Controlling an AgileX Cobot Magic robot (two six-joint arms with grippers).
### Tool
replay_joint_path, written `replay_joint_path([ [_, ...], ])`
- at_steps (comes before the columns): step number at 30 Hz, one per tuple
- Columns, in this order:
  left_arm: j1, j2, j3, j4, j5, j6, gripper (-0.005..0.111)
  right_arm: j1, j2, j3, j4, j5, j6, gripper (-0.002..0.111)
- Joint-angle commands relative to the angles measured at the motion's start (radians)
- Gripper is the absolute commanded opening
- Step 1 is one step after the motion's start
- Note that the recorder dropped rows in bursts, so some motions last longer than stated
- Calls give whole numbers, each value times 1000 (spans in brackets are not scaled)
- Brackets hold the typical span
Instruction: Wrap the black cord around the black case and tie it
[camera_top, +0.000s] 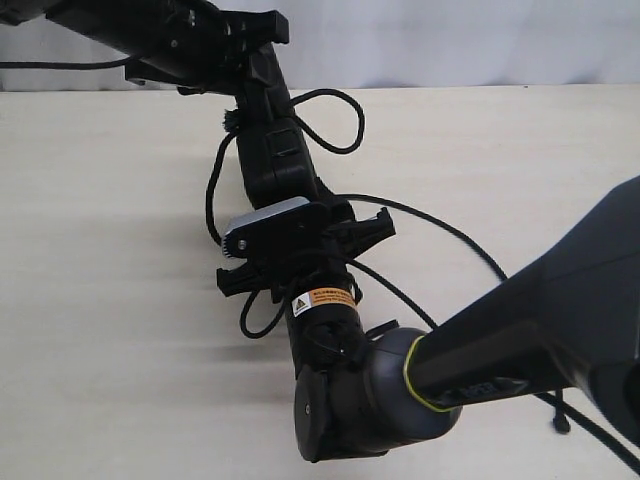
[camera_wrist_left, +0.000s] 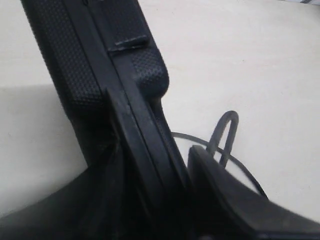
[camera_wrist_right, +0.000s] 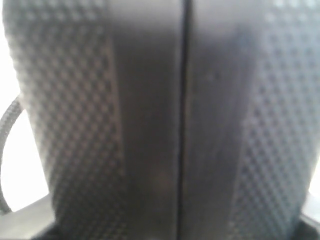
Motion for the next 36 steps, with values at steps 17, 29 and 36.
replay_joint_path([
  [17, -5, 1, -4, 9, -63, 15, 0, 47, -97, 164, 3, 52, -29, 68],
  [29, -5, 1, -4, 15, -65, 20, 0, 83, -407, 475, -75, 256, 38, 68],
  [36, -5, 1, -4, 27, -56, 20, 0, -36, -657, 527, -53, 427, -190, 68],
])
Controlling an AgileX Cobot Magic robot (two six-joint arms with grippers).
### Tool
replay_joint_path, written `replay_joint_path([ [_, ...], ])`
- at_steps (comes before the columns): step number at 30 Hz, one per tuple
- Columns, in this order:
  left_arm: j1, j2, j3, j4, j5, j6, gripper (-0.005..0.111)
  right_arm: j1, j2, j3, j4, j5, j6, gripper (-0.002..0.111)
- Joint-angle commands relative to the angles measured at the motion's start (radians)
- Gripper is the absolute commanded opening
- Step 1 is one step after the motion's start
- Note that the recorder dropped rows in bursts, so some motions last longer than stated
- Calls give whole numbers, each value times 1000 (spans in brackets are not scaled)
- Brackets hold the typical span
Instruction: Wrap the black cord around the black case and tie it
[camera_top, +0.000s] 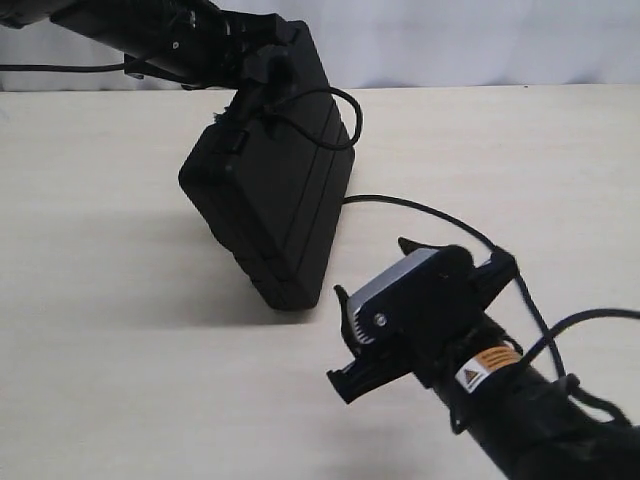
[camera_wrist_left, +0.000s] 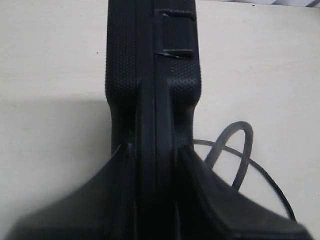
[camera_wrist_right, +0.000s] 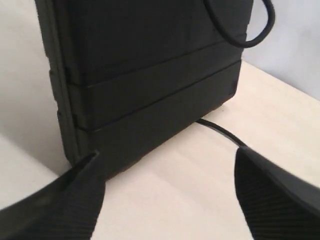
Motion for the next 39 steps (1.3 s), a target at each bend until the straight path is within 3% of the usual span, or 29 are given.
replay_joint_path([
  [1, -2, -9, -4, 5, -15, 3, 0, -129, -156, -9, 10, 173, -137, 68],
  [5, -2, -9, -4, 5, -5, 3, 0, -309, -260, -93, 8, 466, -240, 68],
  [9, -2, -9, -4, 5, 2, 3, 0, -547, -292, -269, -1, 943, -335, 68],
  [12, -2, -9, -4, 5, 10, 3, 0, -673, -273, -388, -48, 1164, -370, 68],
  [15, -2, -9, -4, 5, 10, 3, 0, -737, -254, -481, -154, 1276, -372, 68],
  [17, -2, -9, -4, 5, 14, 3, 0, -749, -239, -522, -246, 1297, -372, 71],
  [20, -2, -9, -4, 5, 18, 3, 0, -751, -205, -555, -355, 1287, -379, 83],
  [23, -2, -9, -4, 8, 17, 3, 0, -751, -150, -582, -403, 1283, -449, 85],
  [31, -2, -9, -4, 6, 13, 3, 0, -749, 3, -759, -242, 1365, -654, 84],
  [39, -2, -9, -4, 8, 0, 3, 0, -749, 42, -773, 32, 1365, -1017, 85],
])
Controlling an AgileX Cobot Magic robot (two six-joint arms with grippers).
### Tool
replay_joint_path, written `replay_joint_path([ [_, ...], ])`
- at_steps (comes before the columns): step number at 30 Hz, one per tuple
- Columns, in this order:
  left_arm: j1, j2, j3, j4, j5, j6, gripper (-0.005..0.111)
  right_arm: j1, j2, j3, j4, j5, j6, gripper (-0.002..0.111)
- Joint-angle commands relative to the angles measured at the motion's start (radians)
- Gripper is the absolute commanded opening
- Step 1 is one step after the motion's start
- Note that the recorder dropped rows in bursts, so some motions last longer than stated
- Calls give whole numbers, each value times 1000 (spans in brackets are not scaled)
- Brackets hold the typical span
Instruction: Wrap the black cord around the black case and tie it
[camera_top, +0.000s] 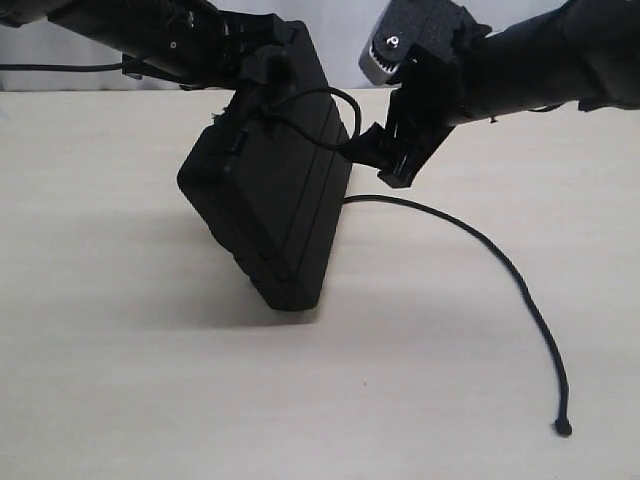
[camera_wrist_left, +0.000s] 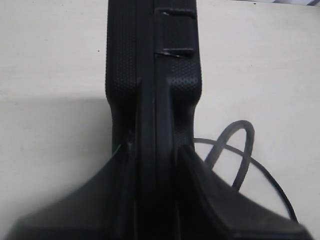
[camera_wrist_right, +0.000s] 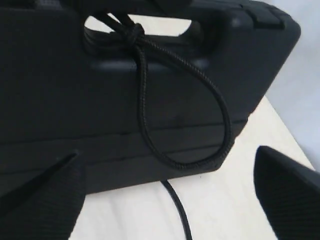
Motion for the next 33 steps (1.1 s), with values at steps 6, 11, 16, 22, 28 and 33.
replay_joint_path([
  [6, -2, -9, -4, 12, -16, 3, 0, -3, 83, -9, 141, -160, -255, 84],
  [11, -2, -9, -4, 12, -21, 3, 0, -3, 159, -60, 142, -181, -257, 84],
  [16, -2, -9, -4, 12, -26, 3, 0, -3, 192, -115, 206, -193, -257, 83],
  [22, -2, -9, -4, 12, -37, 7, 0, -3, 245, -158, 232, -197, -257, 64],
  [28, -2, -9, -4, 12, -37, 7, 0, -3, 294, -158, 337, -323, -255, 47],
  [33, -2, -9, -4, 8, -35, 7, 0, -3, 311, -158, 337, -342, -255, 22],
])
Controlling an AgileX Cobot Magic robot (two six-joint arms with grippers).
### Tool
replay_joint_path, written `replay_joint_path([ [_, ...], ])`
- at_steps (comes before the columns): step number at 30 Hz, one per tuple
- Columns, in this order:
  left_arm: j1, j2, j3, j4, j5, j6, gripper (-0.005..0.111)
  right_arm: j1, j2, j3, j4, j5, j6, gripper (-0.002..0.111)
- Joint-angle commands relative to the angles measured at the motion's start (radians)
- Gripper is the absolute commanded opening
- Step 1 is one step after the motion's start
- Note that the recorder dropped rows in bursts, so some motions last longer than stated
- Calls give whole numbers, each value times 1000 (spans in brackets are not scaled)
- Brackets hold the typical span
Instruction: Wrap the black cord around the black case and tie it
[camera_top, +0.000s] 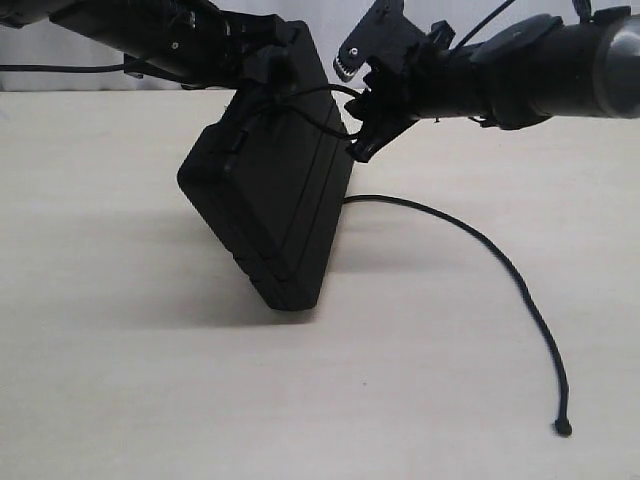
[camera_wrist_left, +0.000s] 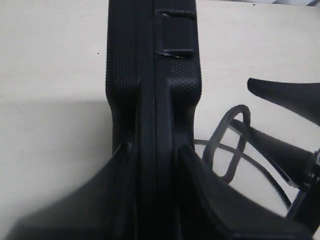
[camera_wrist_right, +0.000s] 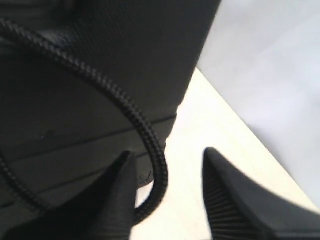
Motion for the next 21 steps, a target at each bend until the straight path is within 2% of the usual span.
replay_joint_path([
  [1, -2, -9, -4, 0, -23, 5, 0, -3, 13, -3, 16, -26, -2, 15],
  [3, -2, -9, -4, 2, -23, 5, 0, -3, 13, -3, 16, -26, 0, 4],
  [8, -2, -9, -4, 4, -29, 5, 0, -5, 11, 5, 35, -65, 4, 4],
  [13, -2, -9, -4, 4, -34, 5, 0, -15, -1, 58, 33, -193, 0, 4],
  [21, -2, -9, -4, 4, -32, 5, 0, -71, -29, 134, 38, -145, 0, 4],
])
